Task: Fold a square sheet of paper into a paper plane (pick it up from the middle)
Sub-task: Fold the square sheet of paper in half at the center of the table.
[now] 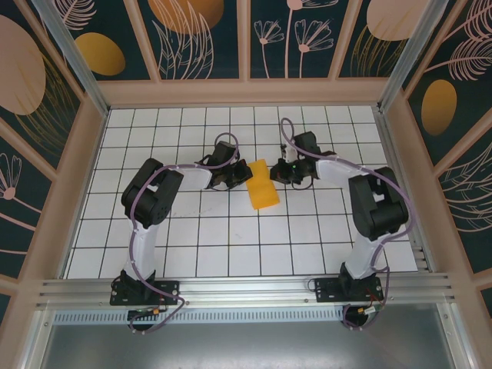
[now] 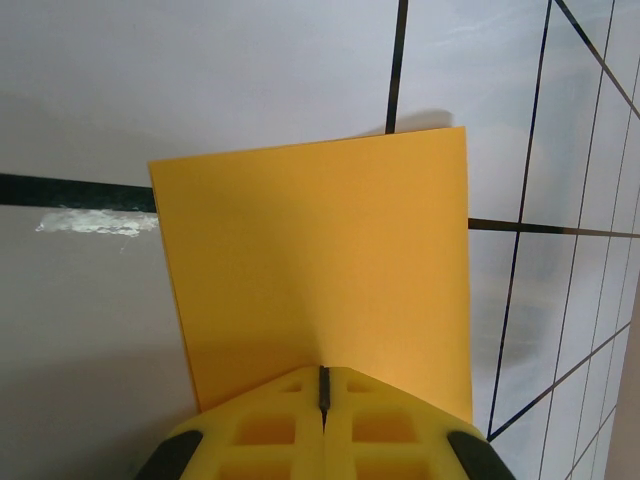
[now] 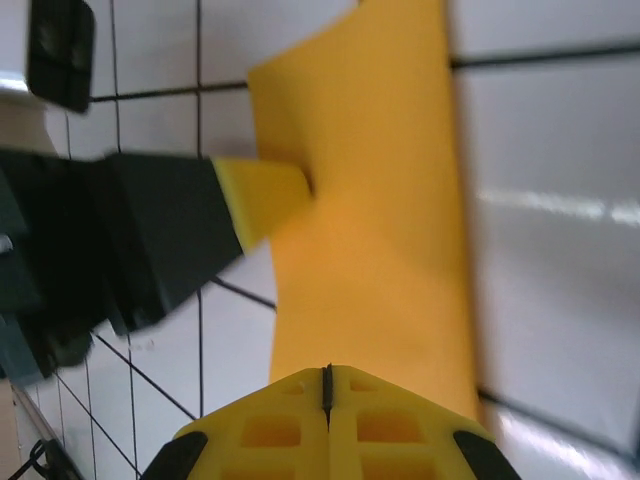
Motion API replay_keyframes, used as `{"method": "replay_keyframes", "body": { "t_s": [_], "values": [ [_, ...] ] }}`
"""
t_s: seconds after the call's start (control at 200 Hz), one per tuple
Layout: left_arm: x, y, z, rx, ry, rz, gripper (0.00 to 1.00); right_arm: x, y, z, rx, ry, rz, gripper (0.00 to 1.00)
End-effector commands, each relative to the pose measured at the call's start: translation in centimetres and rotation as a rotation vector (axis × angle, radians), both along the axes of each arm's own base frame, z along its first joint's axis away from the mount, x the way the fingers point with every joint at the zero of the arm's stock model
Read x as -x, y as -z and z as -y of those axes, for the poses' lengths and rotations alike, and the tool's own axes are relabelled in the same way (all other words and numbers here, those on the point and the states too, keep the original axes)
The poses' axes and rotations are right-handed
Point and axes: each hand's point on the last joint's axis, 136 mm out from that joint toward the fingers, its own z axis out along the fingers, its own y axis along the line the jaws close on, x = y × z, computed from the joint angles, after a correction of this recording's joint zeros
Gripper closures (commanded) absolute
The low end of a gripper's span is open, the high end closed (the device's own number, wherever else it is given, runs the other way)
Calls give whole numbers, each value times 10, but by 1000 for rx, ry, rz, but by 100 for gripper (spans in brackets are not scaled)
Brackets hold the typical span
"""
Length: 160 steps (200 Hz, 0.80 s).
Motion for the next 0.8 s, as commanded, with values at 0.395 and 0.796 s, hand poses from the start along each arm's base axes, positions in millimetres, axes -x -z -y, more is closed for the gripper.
{"method": "replay_keyframes", "body": {
  "t_s": [0.395, 0.796],
  "values": [
    [70, 113, -67, -335, -37, -306, 100, 6, 69, 11, 61, 46, -175, 100],
    [69, 112, -67, -336, -34, -299, 100, 23, 19, 11, -11, -21, -91, 100]
  ]
}}
